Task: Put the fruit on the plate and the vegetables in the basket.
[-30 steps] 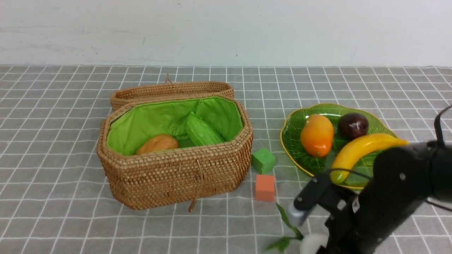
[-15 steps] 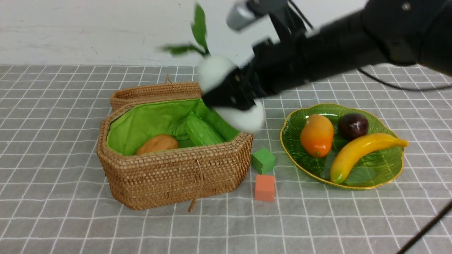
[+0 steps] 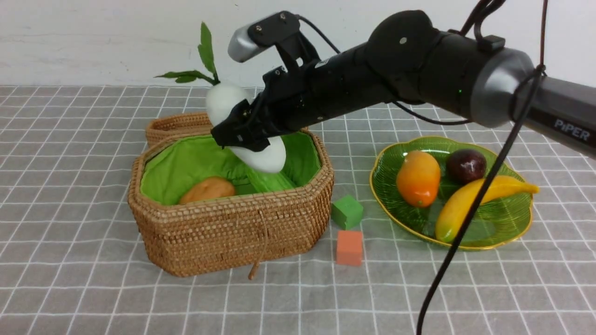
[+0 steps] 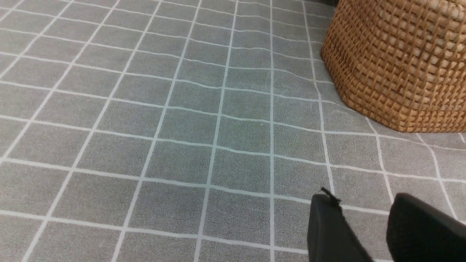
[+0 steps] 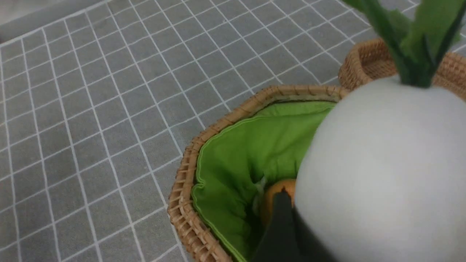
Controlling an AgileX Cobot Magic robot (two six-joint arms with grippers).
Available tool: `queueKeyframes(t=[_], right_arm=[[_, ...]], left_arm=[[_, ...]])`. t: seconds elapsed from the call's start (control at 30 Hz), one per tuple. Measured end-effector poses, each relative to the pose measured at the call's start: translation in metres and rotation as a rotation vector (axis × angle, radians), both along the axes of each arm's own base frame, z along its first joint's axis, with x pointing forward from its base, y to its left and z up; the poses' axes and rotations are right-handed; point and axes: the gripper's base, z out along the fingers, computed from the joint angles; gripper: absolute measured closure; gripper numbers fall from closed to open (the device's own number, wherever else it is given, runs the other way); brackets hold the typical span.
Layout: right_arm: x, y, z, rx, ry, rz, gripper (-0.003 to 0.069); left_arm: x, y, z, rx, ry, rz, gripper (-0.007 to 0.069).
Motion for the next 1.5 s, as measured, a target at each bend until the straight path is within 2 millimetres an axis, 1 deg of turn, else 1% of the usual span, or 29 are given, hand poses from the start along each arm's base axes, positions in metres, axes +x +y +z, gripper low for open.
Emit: queueKeyframes(t=[0.03, 0.1, 0.23, 0.3, 0.33, 0.37, 0.43, 0.47, 0.5, 0.53, 0.57, 0.6, 0.63, 0.67, 0.7, 0.77, 0.8, 0.83, 0.87, 0.9, 0.97, 1.07, 1.17, 1.37, 1.5], right_arm=[[0.0, -0.002, 0.002, -0.003, -0.006, 0.0, 0.0021], [-0.001, -0.003, 0.003, -0.008, 0.003, 0.011, -0.0013], [-0.005, -0.007, 0.008, -0.006, 0.035, 0.026, -0.0009], [-0.007, -0.012, 0.012, -0.011, 0.065, 0.027, 0.002], [-0.012, -0.019, 0.016, -0.028, 0.116, 0.037, 0.007], [-0.014, -0.023, 0.019, -0.039, 0.138, 0.044, 0.0105], [-0.025, -0.039, 0.031, -0.078, 0.227, 0.039, 0.0235], [-0.026, -0.042, 0.035, -0.079, 0.232, 0.036, 0.0265], [-0.034, -0.05, 0.041, -0.099, 0.292, 0.023, 0.0361], [-0.039, -0.056, 0.048, -0.113, 0.317, 0.015, 0.0411], [-0.046, -0.062, 0.056, -0.12, 0.358, -0.009, 0.0481], [-0.06, -0.073, 0.072, -0.15, 0.39, -0.048, 0.06], [-0.062, -0.074, 0.074, -0.147, 0.397, -0.052, 0.061], [-0.076, -0.088, 0.091, -0.192, 0.398, -0.134, 0.0664], [-0.079, -0.091, 0.095, -0.189, 0.398, -0.151, 0.0669], [-0.095, -0.109, 0.115, -0.241, 0.344, -0.273, 0.0678], [-0.096, -0.111, 0.116, -0.246, 0.334, -0.278, 0.0678], [-0.106, -0.123, 0.127, -0.261, 0.297, -0.34, 0.0678], [-0.115, -0.13, 0.133, -0.267, 0.279, -0.376, 0.0678], [-0.116, -0.132, 0.134, -0.269, 0.274, -0.379, 0.0678], [-0.13, -0.143, 0.143, -0.272, 0.243, -0.415, 0.0678], [-0.141, -0.15, 0.153, -0.259, 0.214, -0.428, 0.0678], [-0.145, -0.152, 0.156, -0.251, 0.208, -0.43, 0.0676], [-0.144, -0.153, 0.154, -0.265, 0.205, -0.438, 0.0674], [-0.149, -0.161, 0.159, -0.303, 0.138, -0.46, 0.0673]], left_arm=[[0.0, 0.0, 0.0, 0.0, 0.0, 0.0, 0.0386], [0.0, 0.0, 0.0, 0.0, 0.0, 0.0, 0.0386], [0.0, 0.0, 0.0, 0.0, 0.0, 0.0, 0.0386], [0.0, 0.0, 0.0, 0.0, 0.0, 0.0, 0.0386], [0.0, 0.0, 0.0, 0.0, 0.0, 0.0, 0.0386], [0.0, 0.0, 0.0, 0.0, 0.0, 0.0, 0.0386], [0.0, 0.0, 0.0, 0.0, 0.0, 0.0, 0.0386], [0.0, 0.0, 0.0, 0.0, 0.0, 0.0, 0.0386], [0.0, 0.0, 0.0, 0.0, 0.0, 0.0, 0.0386], [0.0, 0.0, 0.0, 0.0, 0.0, 0.0, 0.0386], [0.0, 0.0, 0.0, 0.0, 0.0, 0.0, 0.0386], [0.0, 0.0, 0.0, 0.0, -0.001, 0.0, 0.0386], [0.0, 0.0, 0.0, 0.0, -0.002, 0.0, 0.0386], [0.0, 0.0, 0.001, 0.0, -0.007, -0.001, 0.0386], [0.0, 0.0, 0.001, 0.0, -0.007, -0.001, 0.0386], [0.0, 0.0, 0.001, -0.001, -0.008, -0.001, 0.0386], [0.0, 0.0, 0.001, -0.001, -0.008, -0.001, 0.0386], [0.0, 0.0, 0.001, -0.001, -0.008, -0.001, 0.0386], [0.0, 0.0, 0.001, -0.001, -0.008, -0.001, 0.0386], [0.0, 0.0, 0.001, -0.001, -0.008, -0.001, 0.0386], [0.0, 0.0, 0.001, -0.001, -0.008, -0.001, 0.0386], [0.0, 0.0, 0.001, -0.001, -0.008, -0.001, 0.0386], [0.0, 0.0, 0.001, -0.001, -0.008, -0.001, 0.0386], [0.0, 0.0, 0.001, -0.001, -0.007, -0.001, 0.0386], [0.0, 0.0, 0.001, -0.001, -0.007, -0.001, 0.0386]])
